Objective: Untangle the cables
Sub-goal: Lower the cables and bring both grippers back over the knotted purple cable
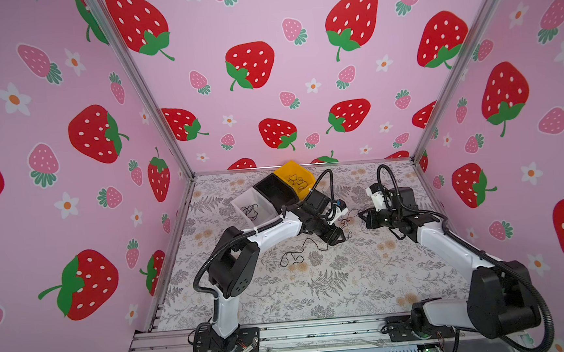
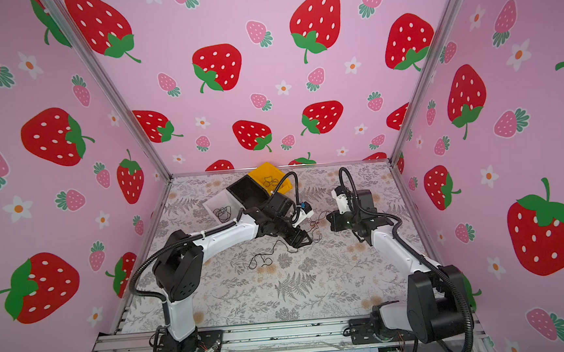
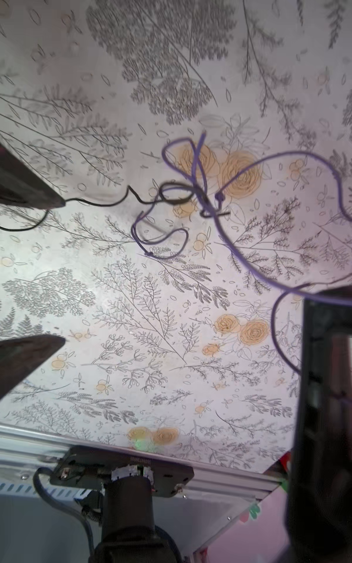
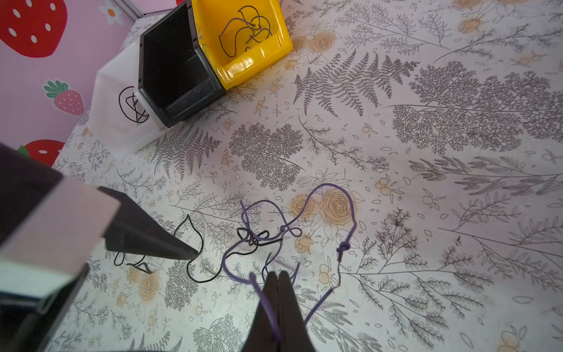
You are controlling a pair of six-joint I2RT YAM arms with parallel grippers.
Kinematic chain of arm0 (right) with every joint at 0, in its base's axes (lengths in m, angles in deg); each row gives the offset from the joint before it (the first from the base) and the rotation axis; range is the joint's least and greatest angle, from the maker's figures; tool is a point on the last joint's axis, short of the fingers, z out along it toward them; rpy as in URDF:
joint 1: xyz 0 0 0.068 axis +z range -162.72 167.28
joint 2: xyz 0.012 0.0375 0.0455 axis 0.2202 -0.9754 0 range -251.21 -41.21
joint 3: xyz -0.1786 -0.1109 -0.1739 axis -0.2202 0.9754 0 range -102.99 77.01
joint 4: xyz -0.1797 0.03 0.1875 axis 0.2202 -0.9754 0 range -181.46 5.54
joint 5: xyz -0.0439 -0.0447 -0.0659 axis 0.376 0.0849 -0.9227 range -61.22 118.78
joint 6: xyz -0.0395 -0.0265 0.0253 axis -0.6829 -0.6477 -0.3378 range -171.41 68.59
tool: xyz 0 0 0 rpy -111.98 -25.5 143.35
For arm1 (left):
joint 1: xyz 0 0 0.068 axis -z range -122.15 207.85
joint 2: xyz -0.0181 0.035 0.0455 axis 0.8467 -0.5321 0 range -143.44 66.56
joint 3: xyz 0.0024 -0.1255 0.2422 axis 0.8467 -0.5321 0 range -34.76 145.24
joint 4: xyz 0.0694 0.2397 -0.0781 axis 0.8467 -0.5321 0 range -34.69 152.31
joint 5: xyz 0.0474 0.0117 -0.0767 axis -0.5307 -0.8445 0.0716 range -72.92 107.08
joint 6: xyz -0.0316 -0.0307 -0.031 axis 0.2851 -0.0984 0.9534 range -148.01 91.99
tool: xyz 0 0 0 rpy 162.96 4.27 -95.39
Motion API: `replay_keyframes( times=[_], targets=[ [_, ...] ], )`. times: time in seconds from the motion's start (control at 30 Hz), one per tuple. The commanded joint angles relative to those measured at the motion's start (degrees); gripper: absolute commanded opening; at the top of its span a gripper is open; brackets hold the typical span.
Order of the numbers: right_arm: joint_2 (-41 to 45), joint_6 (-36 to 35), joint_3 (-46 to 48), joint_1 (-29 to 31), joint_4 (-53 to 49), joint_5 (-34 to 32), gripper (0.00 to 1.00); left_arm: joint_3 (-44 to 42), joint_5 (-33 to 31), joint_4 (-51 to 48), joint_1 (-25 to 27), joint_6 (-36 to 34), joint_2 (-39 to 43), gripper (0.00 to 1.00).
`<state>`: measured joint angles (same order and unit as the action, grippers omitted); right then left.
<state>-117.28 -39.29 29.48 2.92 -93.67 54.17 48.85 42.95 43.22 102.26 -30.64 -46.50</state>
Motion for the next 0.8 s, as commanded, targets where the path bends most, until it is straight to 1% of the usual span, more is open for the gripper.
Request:
replay_keyframes(
  times=[0.0, 0.1, 0.17, 0.37, 0.5, 0.57, 0.63, 0.7, 0.77],
  targets=[
    [-1.0, 0.3, -1.6, 0.4, -2.9, 1.8, 0.0, 0.4, -1.1, 8.4, 0.0, -0.2, -0.1, 0.67],
    [-1.1, 0.1, -2.0, 0.4, -3.8, 1.2, 0.0, 0.8, -5.0, 8.8, 0.0, 0.2, -1.8, 0.67],
    [-1.0, 0.1, -2.1, 0.4, -4.0, 1.2, 0.0, 1.7, -6.2, 8.4, 0.0, 0.3, -3.2, 0.67],
    [-0.6, 0.9, -2.5, 0.4, -3.8, 2.6, 0.0, 4.7, -6.3, 7.9, 0.0, 0.0, -8.1, 0.66],
    [-0.9, 0.6, -3.0, 0.4, -4.4, 2.9, 0.0, 6.5, -7.4, 8.8, -0.1, 1.2, -9.9, 0.64],
    [-1.1, 0.4, -3.0, 0.4, -4.7, 2.9, 0.0, 7.8, -6.3, 8.8, -0.6, 1.9, -11.3, 0.6],
    [-1.1, 0.3, -2.9, 0.4, -4.9, 2.8, 0.0, 9.1, -5.7, 7.9, -0.7, 1.9, -12.3, 0.54],
    [-1.1, 0.3, -2.8, 0.4, -4.9, 2.5, 0.0, 9.7, -5.2, 7.6, -0.7, 1.8, -12.8, 0.47],
    [-1.2, 0.4, -2.8, 0.3, -4.9, 1.9, 0.0, 9.7, -4.7, 7.8, -0.8, 1.3, -12.8, 0.37]
  ],
)
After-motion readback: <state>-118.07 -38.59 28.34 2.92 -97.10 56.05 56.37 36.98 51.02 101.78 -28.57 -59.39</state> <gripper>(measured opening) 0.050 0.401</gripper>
